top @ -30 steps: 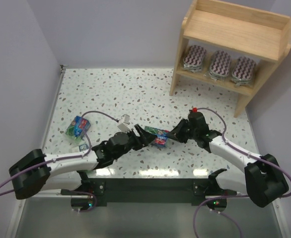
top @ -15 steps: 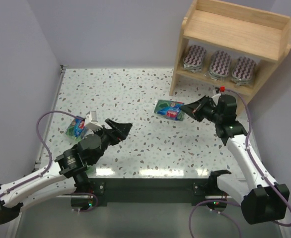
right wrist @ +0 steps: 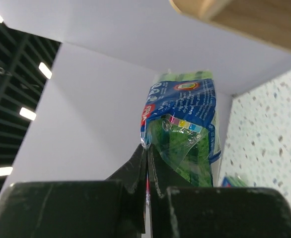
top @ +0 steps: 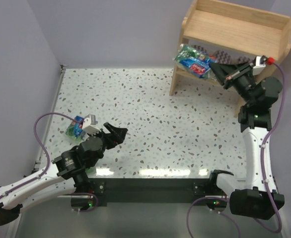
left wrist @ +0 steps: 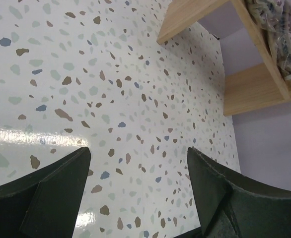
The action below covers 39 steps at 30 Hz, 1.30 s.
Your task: Place and organize the cleaning sponges onto the shelf
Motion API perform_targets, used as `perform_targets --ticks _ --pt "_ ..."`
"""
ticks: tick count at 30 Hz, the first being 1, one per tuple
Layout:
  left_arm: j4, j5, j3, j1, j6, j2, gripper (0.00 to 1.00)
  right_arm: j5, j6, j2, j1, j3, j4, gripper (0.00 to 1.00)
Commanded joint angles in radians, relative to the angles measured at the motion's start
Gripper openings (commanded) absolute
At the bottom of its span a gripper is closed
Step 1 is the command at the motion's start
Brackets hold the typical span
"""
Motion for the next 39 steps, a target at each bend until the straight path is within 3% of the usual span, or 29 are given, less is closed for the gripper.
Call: perform_targets --ticks 1,6,10,16,26,31,39 --pt "-0.033 -0.038 0.023 0.001 0.003 -0.015 0.84 -0.024 0.176 0.029 -0.068 0.11 0.198 0.0" --pt "-0.057 -0.04 0.03 0.001 0.007 -0.039 0.84 0.065 0.221 0.108 -0.101 0.222 0.233 0.0" --pt "-0.063 -0.037 0.03 0.001 0.007 -0.046 0.84 0.282 0.172 0.158 -0.099 0.272 0.194 0.0" --pt "-0.071 -0.029 0.038 0.003 0.006 -0.042 0.83 0.484 0.086 0.226 -0.073 0.344 0.154 0.0" --pt "-0.102 -0.023 0.041 0.0 -0.02 -0.053 0.83 0.769 -0.077 0.353 0.128 0.443 0.064 0.0" --pt "-0.135 -0.03 0.033 0.001 -0.035 -0.09 0.82 1.055 -0.196 0.361 0.281 0.435 0.041 0.0" --pt "-0.169 -0.04 0.018 0.001 -0.057 -0.135 0.82 1.182 -0.201 0.427 0.381 0.479 -0.007 0.0"
